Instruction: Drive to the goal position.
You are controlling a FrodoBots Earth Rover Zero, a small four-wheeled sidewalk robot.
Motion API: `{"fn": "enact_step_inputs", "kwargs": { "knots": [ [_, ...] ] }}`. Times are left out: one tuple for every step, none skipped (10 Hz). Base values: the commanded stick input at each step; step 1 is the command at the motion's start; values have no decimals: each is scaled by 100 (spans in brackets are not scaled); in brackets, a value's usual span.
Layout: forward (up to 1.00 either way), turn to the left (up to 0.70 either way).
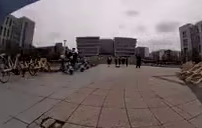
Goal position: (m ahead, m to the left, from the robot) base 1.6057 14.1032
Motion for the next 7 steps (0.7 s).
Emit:
{"fn": "enact_step_inputs", "kwargs": {
  "knots": [
    [0, 58],
    [0, 58],
    [0, 58],
    [0, 60],
    [0, 60],
    [0, 60],
    [0, 60]
  ]
}}
